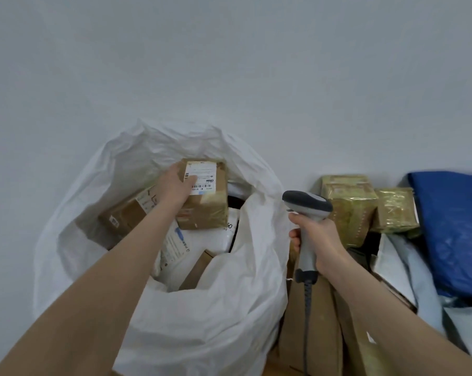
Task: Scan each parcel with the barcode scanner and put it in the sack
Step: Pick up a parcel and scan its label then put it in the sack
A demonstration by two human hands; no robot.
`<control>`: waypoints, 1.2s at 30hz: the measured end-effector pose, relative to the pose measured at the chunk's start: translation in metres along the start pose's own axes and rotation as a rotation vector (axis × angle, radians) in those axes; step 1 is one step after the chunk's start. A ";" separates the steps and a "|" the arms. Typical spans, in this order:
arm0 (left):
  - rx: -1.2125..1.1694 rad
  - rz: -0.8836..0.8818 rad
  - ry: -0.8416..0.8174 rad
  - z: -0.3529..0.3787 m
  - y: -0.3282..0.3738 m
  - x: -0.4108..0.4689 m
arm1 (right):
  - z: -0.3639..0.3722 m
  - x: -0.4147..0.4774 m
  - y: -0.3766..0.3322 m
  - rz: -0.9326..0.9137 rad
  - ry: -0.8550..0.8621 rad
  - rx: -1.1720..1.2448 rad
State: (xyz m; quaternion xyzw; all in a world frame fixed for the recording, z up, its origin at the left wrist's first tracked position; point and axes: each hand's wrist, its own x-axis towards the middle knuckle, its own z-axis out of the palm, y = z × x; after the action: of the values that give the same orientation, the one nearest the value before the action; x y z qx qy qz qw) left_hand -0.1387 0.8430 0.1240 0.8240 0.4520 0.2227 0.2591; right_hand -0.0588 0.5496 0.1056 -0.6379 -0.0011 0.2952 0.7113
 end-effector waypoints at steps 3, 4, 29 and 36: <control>0.264 0.256 0.109 0.008 0.029 -0.022 | -0.005 -0.004 0.002 0.008 0.012 0.015; 0.279 0.322 0.127 0.013 0.040 -0.032 | -0.010 -0.006 0.003 0.015 0.012 0.024; -0.014 0.199 -0.369 0.242 0.231 -0.111 | -0.227 0.015 -0.010 0.076 0.247 0.285; -0.496 -0.233 -0.689 0.231 0.207 -0.149 | -0.230 0.024 -0.006 0.061 0.234 0.314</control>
State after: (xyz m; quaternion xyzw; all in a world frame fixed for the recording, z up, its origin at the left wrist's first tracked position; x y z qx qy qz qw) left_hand 0.0569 0.5680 0.0573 0.7067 0.3620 0.0061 0.6079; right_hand 0.0502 0.3514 0.0589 -0.5490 0.1471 0.2369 0.7879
